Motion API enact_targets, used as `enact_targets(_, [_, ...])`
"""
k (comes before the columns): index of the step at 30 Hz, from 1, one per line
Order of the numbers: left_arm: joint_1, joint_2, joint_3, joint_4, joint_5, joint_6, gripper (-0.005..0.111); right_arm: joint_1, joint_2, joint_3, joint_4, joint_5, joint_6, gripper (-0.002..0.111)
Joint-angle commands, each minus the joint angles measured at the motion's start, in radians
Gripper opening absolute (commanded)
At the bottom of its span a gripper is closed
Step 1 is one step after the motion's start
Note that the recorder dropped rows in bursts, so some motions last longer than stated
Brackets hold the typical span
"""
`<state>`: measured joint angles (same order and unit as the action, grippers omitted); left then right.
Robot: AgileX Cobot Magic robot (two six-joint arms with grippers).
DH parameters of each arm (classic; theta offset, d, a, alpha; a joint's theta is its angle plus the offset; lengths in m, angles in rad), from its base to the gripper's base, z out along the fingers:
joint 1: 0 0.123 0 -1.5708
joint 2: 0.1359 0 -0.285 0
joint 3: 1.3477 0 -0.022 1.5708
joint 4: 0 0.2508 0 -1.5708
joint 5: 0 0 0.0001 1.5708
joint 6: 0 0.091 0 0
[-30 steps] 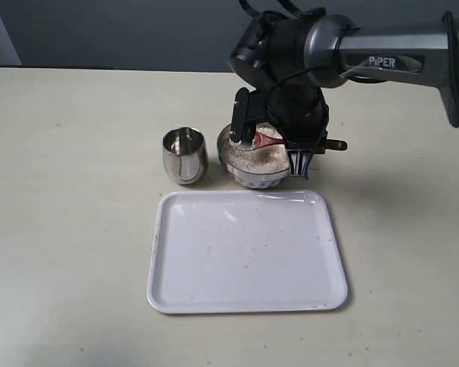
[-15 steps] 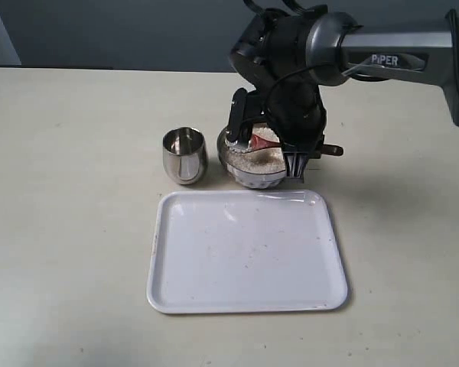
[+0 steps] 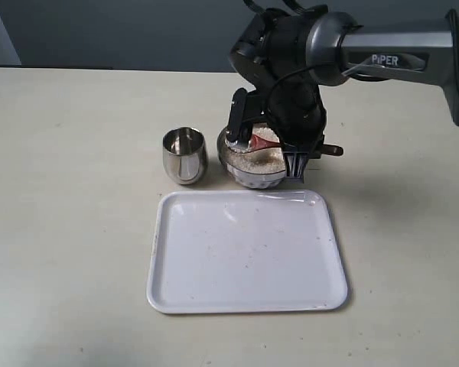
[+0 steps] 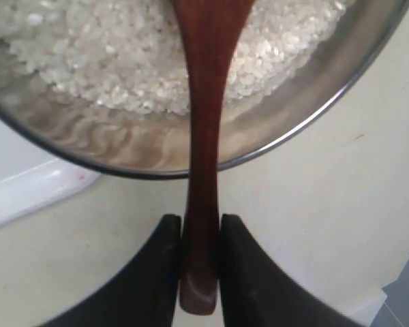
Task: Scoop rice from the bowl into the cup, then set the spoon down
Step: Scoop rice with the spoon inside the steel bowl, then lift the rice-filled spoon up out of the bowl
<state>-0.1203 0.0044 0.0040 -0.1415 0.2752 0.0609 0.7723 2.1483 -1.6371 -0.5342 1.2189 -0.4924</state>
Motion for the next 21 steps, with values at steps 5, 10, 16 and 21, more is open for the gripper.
enact_targets(5, [-0.012, -0.004, -0.004, 0.002, -0.013, -0.007, 0.001, -0.005, -0.044, -0.006, 0.001, 0.002, -0.005, -0.001])
enact_targets(10, [-0.012, -0.004, -0.004, 0.002, -0.013, -0.007, 0.001, -0.005, -0.043, -0.006, 0.01, 0.002, -0.005, -0.001])
enact_targets(16, [-0.012, -0.004, -0.004, 0.002, -0.013, -0.007, 0.001, -0.005, -0.043, -0.006, 0.012, 0.002, -0.012, -0.001])
enact_targets(21, [-0.012, -0.004, -0.004, 0.002, -0.013, -0.007, 0.001, -0.005, -0.043, -0.006, 0.012, 0.002, -0.012, -0.001])
